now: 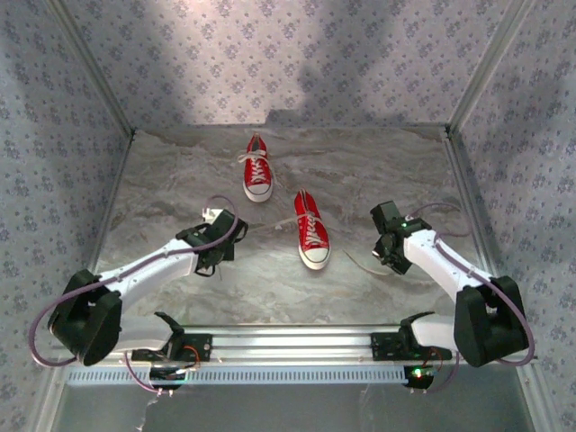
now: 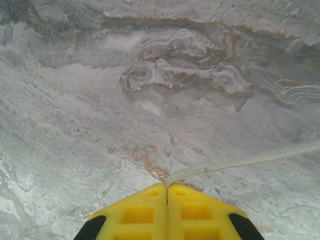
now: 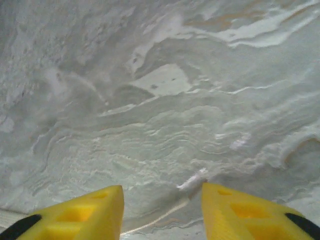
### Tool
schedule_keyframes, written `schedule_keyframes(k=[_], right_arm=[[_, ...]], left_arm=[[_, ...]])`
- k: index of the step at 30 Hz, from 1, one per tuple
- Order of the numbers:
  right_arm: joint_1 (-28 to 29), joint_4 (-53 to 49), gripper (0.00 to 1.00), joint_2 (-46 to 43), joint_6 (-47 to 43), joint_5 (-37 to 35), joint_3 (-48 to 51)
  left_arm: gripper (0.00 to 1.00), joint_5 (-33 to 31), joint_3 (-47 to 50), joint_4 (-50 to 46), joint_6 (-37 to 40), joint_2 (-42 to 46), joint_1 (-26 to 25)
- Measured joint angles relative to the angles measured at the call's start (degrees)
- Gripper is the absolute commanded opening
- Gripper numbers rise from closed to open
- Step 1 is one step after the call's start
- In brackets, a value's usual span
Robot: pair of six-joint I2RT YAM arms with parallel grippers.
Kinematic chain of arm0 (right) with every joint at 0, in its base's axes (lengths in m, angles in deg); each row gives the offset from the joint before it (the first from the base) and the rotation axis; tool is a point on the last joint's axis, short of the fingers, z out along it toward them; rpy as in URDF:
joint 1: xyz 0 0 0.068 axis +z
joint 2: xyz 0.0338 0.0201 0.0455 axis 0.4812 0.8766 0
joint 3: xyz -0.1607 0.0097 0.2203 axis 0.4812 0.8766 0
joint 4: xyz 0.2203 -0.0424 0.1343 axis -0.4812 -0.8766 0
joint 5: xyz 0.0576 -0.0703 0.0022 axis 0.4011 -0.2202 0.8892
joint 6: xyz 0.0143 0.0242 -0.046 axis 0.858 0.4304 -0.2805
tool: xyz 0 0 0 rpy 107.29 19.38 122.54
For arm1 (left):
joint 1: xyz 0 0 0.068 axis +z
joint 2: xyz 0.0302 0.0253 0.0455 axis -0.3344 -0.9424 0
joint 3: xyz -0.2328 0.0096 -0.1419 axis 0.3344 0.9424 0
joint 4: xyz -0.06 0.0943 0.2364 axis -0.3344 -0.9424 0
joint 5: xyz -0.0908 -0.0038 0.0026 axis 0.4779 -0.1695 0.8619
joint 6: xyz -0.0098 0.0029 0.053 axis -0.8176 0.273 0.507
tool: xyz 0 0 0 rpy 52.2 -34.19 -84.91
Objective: Tie the shoes
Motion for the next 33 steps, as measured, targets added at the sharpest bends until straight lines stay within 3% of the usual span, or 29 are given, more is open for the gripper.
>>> schedule_keyframes(k=[2,4,9,11,12,16,22,28,33], right_arm=[[0.4,-0.9,0.65,-2.7,-0.8,-1.9,-0.2],[0.9,-1.7,0.70,-5.2,-2.6,-3.0,-1.4],[1.5,-1.8,0.70,-5.3,-9.4,-0.1,-6.5],[2.0,-2.3,0.70,-2.7,-11.6,2.1,-8.3],[2.6,-2.7,0.70,-1.0,-12.4,2.9,-9.1],[4.5,-2.4,0.72,4.0,-15.4,8.2,-8.8],[1.0,2.2,0.83,9.6,-18.8,16.0,-5.9],[-2.6,5.9,0.89,13.5,-20.2,20.1,-4.8],[-3.5,6.5,0.87,13.5,-18.9,19.9,-2.6]], left_arm=[[0.00,0.5,0.1,0.3,-0.2,-0.2,0.0],[0.13,1.5,0.1,1.2,-0.1,-0.2,0.0],[0.76,7.2,1.0,4.8,0.2,1.2,0.1],[0.95,10.4,1.0,6.0,-0.2,3.5,0.3],[0.99,12.1,1.0,6.5,-0.9,5.0,0.3],[1.00,18.1,-1.6,8.5,-4.1,11.0,0.4],[1.00,24.6,-11.8,12.0,-9.6,14.5,-1.0],[0.99,26.2,-24.8,12.1,-12.9,13.0,-3.4],[1.00,26.4,-28.5,12.1,-13.9,12.2,-3.7]])
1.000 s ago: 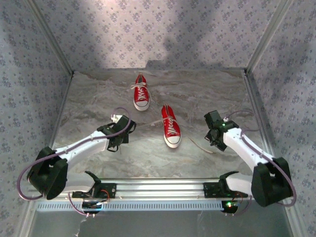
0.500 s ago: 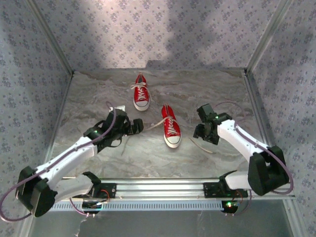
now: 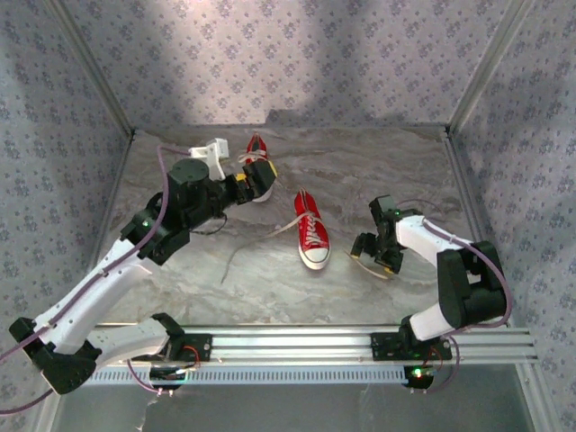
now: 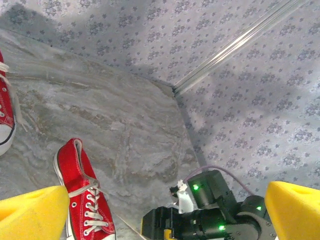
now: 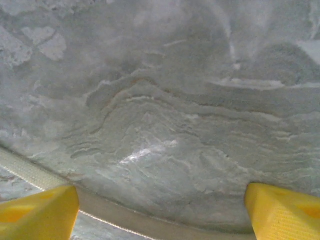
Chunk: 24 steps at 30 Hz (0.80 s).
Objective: Tie the shoes
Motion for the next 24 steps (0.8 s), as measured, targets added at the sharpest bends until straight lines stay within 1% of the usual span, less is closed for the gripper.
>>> schedule_keyframes(k=[4,8,11,15,17,21,24], right_arm=[[1.0,0.8,0.84,-1.0,1.2,-1.2,0.9],[3.8,1.1,0.80,-2.1,1.8,-3.0,1.8],[7.1,0.8,0.78,-3.4,2.6,-2.3,2.7],[14.0,-1.0,0.74,-5.6,3.3,-1.1,3.0],[15.9,-1.9,0.73,-6.6,3.3,-1.4,2.9],[17.5,-4.5,0.72,-6.7,3.4,-4.0,1.6],[18.2,-5.2,0.71,-4.8,3.3,-5.7,0.1]], left_arm=[[1.00,0.4,0.0,-0.4,-1.0,-1.2,0.0],[1.00,0.7,0.0,-0.5,-1.9,-1.9,0.0],[1.00,0.9,0.0,-0.1,-2.3,-1.8,0.0],[1.00,0.9,0.9,2.4,-2.9,-1.3,0.0],[1.00,0.7,1.2,2.4,-2.9,-0.9,0.0],[1.00,0.2,3.6,4.2,-2.9,0.7,0.0],[1.00,0.7,3.1,4.0,-2.9,-0.7,-0.2]])
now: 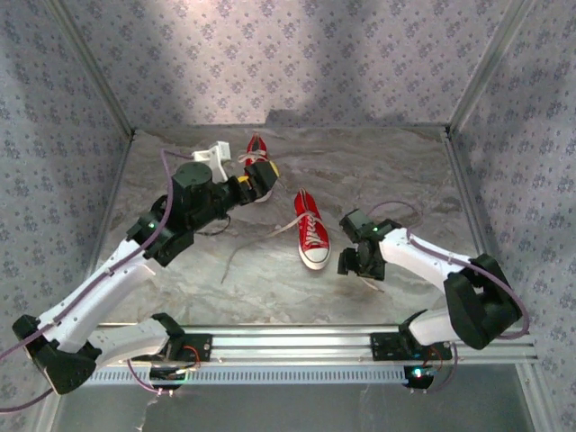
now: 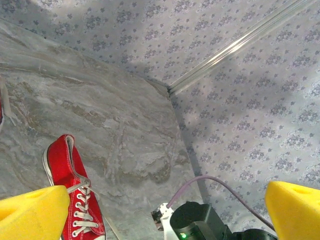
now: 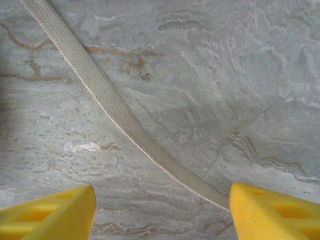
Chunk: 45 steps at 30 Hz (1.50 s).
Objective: Tie the shoes
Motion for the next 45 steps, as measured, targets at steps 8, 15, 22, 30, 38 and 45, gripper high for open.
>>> schedule_keyframes(k=[8,15,22,30,38,45], right_arm=[[0.1,1.2,0.66,7.9,-1.1,-2.0,-2.3],[0.0,0.7,0.57,10.8,-5.7,-2.0,-5.1],[-1.2,-2.2,0.20,15.2,-9.9,-0.5,-9.8],[-2.6,3.2,0.00,11.1,-10.4,-3.3,-8.7],[-2.7,6.4,0.00,-2.3,-14.2,-3.3,-9.8],[-2.8,6.6,0.00,-6.1,-18.9,-1.5,-14.3]], left_arm=[[1.00,1.2,-2.4,0.2,0.3,-4.3,-1.8],[1.00,0.8,-2.3,1.6,1.1,-1.6,-1.8],[1.00,0.5,-0.8,2.3,1.9,-0.4,-1.8],[1.00,0.2,8.2,5.3,7.9,3.5,2.1],[1.00,7.6,18.2,10.5,26.3,-0.8,6.3],[0.97,17.0,21.8,18.2,45.5,-9.9,6.3]])
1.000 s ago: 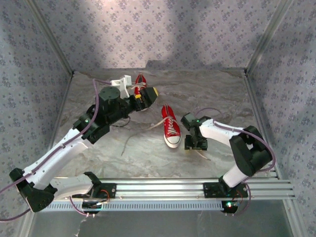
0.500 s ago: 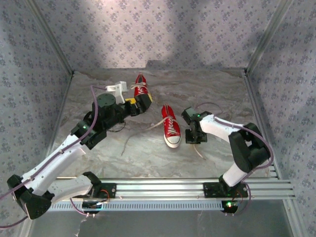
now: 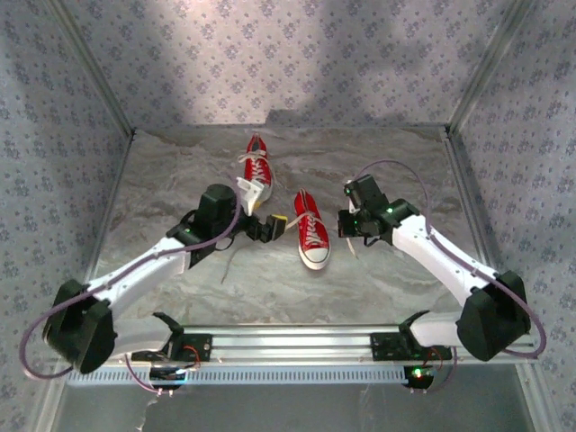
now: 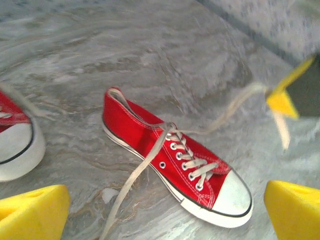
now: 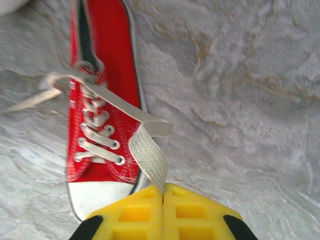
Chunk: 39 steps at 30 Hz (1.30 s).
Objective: Tie the shoes
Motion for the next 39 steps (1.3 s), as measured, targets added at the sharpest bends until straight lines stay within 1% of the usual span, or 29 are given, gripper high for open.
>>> schedule_keyframes(k=[4,7,10,14,17,19,23,26,31,33,35,37,38,39], right_arm=[[-0.1,0.8,0.00,-3.3,-1.7,1.1,-1.4],[-0.3,1.1,0.00,-4.8,-2.6,2.3,-2.6],[-0.4,1.3,0.00,-5.0,-3.3,3.4,-3.8],[-0.5,1.5,0.00,-5.3,-3.6,4.7,-4.0],[-0.6,1.7,0.00,-6.0,-3.7,5.8,-4.0],[-0.6,2.3,0.00,-6.5,-3.7,6.4,-4.0],[-0.6,2.6,0.00,-7.1,-3.6,7.4,-4.0],[-0.6,2.8,0.00,-7.4,-3.6,7.5,-3.9],[-0.9,2.8,0.00,-7.9,-3.6,7.4,-3.9],[-1.1,2.8,0.00,-8.0,-3.5,7.2,-3.7],[-1.5,2.8,0.00,-8.1,-3.3,6.8,-3.1],[-1.8,2.8,0.00,-8.2,-3.1,6.2,-2.5],[-2.0,2.5,0.00,-8.2,-2.9,5.6,-2.2],[-2.1,2.1,0.00,-8.2,-2.7,5.1,-2.0]], left_arm=[[0.95,6.4,-3.3,1.7,5.7,-9.1,0.0],[0.94,9.6,-5.0,3.5,8.6,-13.8,-0.6],[0.94,10.6,-7.5,4.3,11.8,-17.4,-2.8],[0.94,10.4,-11.1,6.3,14.2,-21.3,-5.9],[0.91,9.5,-13.0,8.3,14.6,-24.2,-7.0],[0.88,9.0,-14.6,9.1,14.8,-26.6,-7.4],[0.77,7.1,-16.2,11.0,14.5,-30.2,-8.3],[0.65,5.4,-16.8,12.9,13.7,-32.4,-8.8],[0.40,3.6,-18.6,15.4,11.9,-34.9,-8.9],[0.35,3.1,-18.7,16.3,11.4,-35.0,-8.9],[0.17,2.9,-18.8,17.0,10.6,-35.0,-8.9],[0.02,3.1,-18.8,17.4,10.2,-35.0,-8.7],[0.00,3.2,-18.8,17.5,9.8,-35.0,-8.6],[0.00,3.4,-18.8,17.6,9.6,-35.0,-8.4]])
